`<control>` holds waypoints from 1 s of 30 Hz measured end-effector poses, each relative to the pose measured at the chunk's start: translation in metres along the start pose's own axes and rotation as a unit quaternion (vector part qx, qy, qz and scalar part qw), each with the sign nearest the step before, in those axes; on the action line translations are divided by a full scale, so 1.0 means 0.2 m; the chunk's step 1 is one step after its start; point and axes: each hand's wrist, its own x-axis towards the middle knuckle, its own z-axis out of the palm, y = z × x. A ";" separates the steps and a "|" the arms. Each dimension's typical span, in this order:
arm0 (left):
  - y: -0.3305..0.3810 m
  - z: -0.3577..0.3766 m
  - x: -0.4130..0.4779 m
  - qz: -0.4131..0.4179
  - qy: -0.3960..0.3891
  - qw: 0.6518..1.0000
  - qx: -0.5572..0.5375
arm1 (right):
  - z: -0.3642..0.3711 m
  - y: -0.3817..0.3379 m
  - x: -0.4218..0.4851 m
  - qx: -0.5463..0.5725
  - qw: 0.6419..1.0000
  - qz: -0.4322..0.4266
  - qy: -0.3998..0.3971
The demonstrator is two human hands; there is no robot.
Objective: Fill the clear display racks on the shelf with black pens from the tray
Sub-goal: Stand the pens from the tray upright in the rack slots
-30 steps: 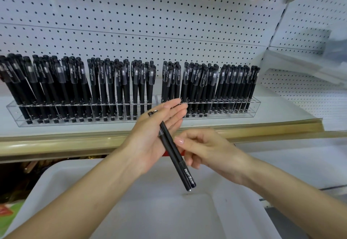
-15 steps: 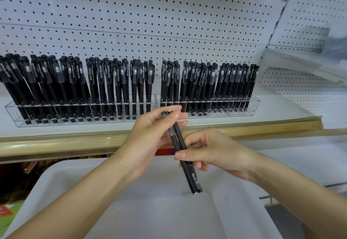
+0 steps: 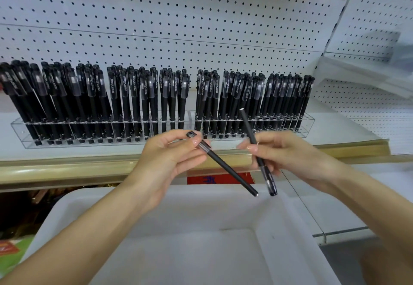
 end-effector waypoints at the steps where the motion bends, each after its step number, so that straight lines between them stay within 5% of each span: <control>1: 0.00 -0.01 0.00 0.003 0.005 1.000 -0.013 | -0.02 0.00 0.01 0.010 1.000 -0.002 0.012; 16: 0.02 -0.02 0.02 0.016 0.071 0.995 -0.069 | -0.05 0.00 0.02 0.004 0.997 -0.047 0.067; 26: 0.04 0.01 0.03 0.033 0.033 0.998 -0.035 | -0.18 0.01 0.02 0.026 0.998 0.042 0.031; 30: 0.05 0.03 0.05 0.044 0.022 0.998 -0.034 | -0.25 -0.03 0.02 0.019 0.995 0.029 0.096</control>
